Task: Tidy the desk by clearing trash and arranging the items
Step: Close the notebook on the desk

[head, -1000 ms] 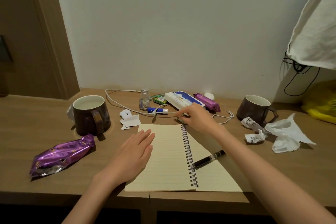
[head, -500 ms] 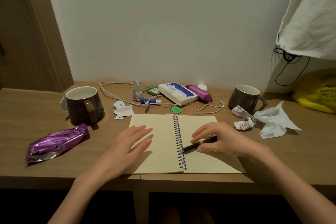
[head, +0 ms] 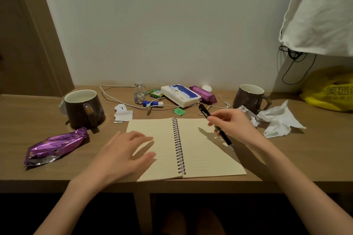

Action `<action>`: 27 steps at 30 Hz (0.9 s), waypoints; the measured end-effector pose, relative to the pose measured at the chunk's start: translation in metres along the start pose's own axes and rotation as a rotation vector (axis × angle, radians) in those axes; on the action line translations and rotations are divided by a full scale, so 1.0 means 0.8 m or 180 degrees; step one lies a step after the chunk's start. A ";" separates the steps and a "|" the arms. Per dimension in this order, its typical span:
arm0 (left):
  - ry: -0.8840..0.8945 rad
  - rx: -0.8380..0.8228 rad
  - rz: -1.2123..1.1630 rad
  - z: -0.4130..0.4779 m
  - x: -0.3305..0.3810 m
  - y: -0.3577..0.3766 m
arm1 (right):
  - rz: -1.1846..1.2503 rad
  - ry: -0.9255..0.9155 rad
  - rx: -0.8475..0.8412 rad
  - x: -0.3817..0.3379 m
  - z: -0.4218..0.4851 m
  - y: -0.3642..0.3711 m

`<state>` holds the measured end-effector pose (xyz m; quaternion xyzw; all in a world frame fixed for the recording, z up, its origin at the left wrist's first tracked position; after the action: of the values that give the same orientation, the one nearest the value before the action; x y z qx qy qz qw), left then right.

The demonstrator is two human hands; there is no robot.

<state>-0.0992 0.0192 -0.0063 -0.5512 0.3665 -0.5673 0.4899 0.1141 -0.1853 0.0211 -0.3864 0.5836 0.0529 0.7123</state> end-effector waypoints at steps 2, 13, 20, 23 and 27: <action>0.0118 0.0268 -0.0038 0.018 0.012 -0.011 | 0.0188 0.0099 0.0068 -0.003 0.005 -0.004; 0.0143 -0.0425 0.0264 0.184 0.044 0.027 | 0.0094 0.0284 0.0228 -0.007 0.033 -0.011; 0.0162 0.0053 -0.0035 0.193 0.040 0.049 | -0.0092 0.0363 0.0169 0.000 0.050 -0.011; 0.0140 0.0223 -0.0221 0.195 0.038 0.052 | -0.0177 0.0360 0.0094 0.001 0.058 -0.002; 0.0097 0.0467 -0.0395 0.199 0.034 0.055 | -0.0212 0.0355 -0.0010 0.002 0.067 0.007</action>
<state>0.0669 0.0016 -0.0215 -0.5268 0.2966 -0.6302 0.4872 0.1542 -0.1492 0.0183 -0.4090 0.6090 0.0084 0.6795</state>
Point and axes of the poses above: each hand's wrist, its own z-axis towards the middle knuckle, its own y-axis out of the palm, x = y × z, the point moved 4 cm from there along z, towards the middle knuckle, and after that the axes turned 11 degrees about y, right-handed, at the moved point
